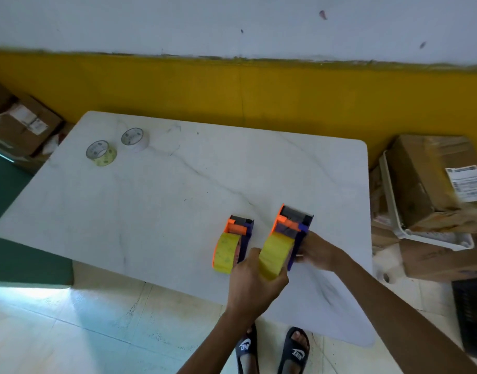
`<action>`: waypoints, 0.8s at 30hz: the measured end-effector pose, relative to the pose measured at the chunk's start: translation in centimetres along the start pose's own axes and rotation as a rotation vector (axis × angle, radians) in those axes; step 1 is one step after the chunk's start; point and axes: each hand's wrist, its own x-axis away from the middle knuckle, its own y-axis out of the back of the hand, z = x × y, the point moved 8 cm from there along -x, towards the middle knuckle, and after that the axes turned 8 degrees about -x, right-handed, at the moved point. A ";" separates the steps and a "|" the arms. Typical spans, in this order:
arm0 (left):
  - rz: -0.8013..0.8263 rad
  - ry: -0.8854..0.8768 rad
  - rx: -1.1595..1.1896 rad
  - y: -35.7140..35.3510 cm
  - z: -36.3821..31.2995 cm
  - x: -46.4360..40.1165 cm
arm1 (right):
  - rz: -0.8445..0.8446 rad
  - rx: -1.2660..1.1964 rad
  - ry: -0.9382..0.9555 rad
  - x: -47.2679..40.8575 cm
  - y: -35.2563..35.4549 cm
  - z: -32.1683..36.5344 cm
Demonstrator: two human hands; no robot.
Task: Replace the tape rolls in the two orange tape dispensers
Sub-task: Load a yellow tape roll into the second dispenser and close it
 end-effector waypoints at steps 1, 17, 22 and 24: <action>-0.019 0.003 0.012 0.3 -0.4 -0.3 | -0.008 -0.072 -0.023 0.2 -0.6 -0.3; 0.258 0.230 -0.118 -4.8 0.4 -5.0 | -0.094 -0.916 -0.128 2.0 -5.1 -9.6; 0.306 0.232 -0.203 -6.1 0.0 -4.9 | -0.165 -0.660 -0.225 2.3 -4.2 -9.7; 0.329 0.226 -0.215 -6.2 -0.1 -5.2 | -0.142 -0.476 -0.298 2.5 -3.9 -9.7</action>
